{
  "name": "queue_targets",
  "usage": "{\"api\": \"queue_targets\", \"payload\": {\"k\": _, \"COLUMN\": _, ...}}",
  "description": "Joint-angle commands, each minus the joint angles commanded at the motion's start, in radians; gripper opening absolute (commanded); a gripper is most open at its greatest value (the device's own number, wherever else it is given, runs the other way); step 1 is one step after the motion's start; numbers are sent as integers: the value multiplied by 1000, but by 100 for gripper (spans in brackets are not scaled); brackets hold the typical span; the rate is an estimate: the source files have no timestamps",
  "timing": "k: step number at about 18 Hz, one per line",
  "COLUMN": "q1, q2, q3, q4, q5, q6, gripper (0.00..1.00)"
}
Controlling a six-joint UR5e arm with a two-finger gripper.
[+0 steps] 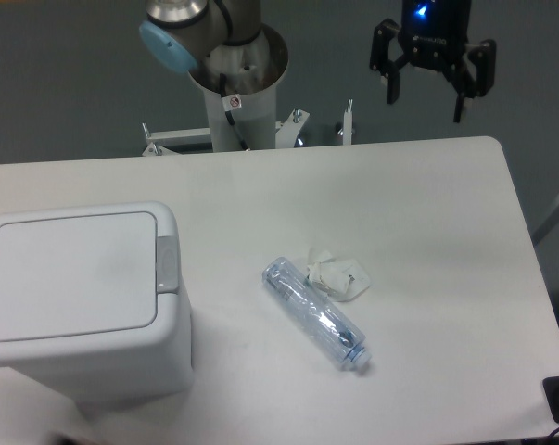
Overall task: Open the trash can
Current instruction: 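Move the open gripper over the grey button on the trash can lid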
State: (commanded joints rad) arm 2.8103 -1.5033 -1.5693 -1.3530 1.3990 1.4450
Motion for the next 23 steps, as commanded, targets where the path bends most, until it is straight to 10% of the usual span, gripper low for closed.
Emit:
{"api": "queue_targets", "payload": {"k": 12, "q1": -98, "q2": -58, "q3": 3, "q4": 124, "q5": -25, "q6": -285, "gripper": 100}}
{"api": "queue_targets", "payload": {"k": 23, "q1": -283, "q2": -167, "q3": 169, "q4": 149, "q5": -48, "q6": -788, "gripper": 100}}
